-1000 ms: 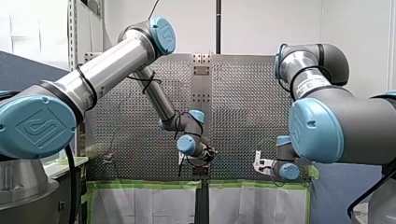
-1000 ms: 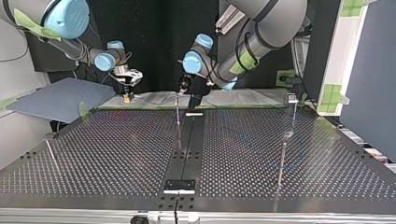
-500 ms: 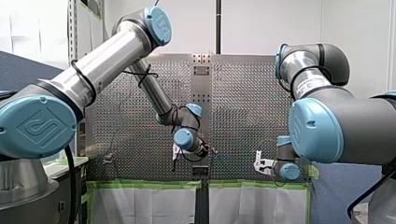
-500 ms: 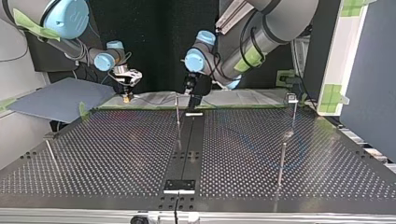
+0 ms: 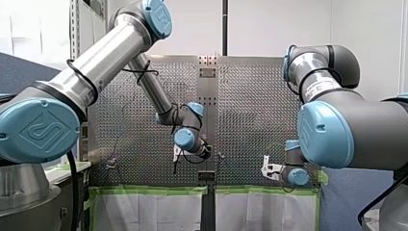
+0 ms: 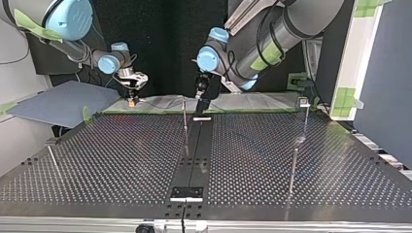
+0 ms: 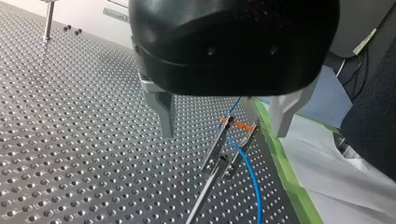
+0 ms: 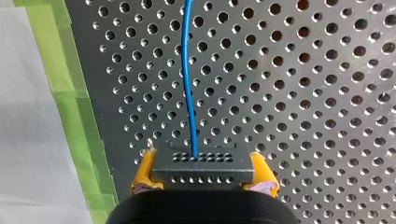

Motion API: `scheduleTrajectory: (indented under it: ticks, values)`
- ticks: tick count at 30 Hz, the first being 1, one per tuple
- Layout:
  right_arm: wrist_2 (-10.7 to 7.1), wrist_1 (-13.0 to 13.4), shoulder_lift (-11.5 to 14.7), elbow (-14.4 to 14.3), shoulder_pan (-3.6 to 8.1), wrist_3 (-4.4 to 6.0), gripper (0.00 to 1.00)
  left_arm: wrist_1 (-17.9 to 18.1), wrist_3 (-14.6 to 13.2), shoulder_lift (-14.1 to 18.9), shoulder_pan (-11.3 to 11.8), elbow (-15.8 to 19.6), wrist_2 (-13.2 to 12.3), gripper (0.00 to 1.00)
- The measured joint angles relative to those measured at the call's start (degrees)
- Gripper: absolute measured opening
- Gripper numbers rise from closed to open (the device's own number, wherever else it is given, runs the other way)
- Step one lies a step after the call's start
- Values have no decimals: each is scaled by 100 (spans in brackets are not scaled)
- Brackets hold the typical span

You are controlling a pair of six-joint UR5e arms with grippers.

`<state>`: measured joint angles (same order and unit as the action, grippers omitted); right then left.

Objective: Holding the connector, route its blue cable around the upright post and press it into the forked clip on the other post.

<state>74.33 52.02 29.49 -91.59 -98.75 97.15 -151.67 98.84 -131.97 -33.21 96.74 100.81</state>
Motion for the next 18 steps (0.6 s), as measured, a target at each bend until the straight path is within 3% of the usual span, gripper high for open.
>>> scheduleTrajectory:
  ticks: [8, 18]
  values:
    - [7, -6, 0, -2, -2, -4, 0, -2, 8, 129, 24, 117, 6, 100]
    - [11, -6, 0, 1, -14, -1, 0, 452, 418, 619, 90, 606, -57, 100]
